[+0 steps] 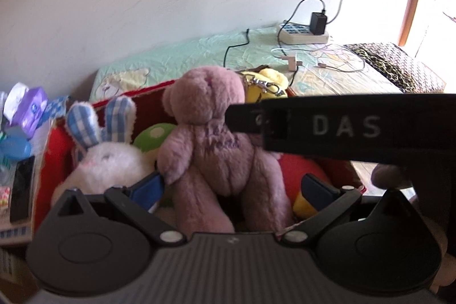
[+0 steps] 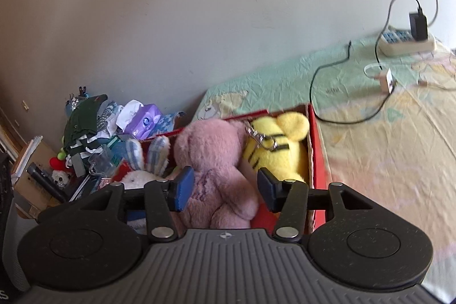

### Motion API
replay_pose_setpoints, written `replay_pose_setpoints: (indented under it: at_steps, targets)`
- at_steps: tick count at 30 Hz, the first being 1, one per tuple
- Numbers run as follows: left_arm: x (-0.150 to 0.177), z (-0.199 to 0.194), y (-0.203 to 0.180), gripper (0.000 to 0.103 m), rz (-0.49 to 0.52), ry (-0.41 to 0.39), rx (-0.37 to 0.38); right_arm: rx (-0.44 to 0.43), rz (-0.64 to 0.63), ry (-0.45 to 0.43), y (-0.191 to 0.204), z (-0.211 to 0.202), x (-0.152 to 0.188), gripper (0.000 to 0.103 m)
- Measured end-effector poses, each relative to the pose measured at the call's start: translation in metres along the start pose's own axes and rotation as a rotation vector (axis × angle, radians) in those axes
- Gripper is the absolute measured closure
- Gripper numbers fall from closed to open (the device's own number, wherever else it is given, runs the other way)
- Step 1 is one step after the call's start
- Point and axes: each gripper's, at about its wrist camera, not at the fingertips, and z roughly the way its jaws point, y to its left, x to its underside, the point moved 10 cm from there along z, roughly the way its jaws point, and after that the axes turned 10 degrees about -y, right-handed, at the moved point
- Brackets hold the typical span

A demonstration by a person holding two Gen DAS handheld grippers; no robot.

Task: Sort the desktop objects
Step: 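Press the teddy bear down into the box with the right gripper, then open the right gripper and withdraw it from the box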

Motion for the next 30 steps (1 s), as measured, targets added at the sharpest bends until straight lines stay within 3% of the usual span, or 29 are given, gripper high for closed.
replay_pose_setpoints:
  at_steps: [8,11,21,30]
  targets:
    - [-0.001,-0.013,-0.005,0.001,-0.029,-0.002,-0.103,-0.050,0.036,-0.001,-0.006,-0.012,-0.011,0.044]
    - [0.000,-0.017,-0.008,0.001,-0.061,0.000,-0.136,-0.058,0.058,-0.007,-0.013,-0.025,-0.017,0.035]
    - [-0.004,-0.026,-0.035,0.001,-0.115,-0.010,-0.245,0.024,0.004,-0.017,-0.047,-0.066,-0.021,0.036]
    - [0.003,-0.026,-0.082,0.001,-0.097,0.048,-0.252,0.155,-0.023,0.010,-0.089,-0.095,-0.013,0.035]
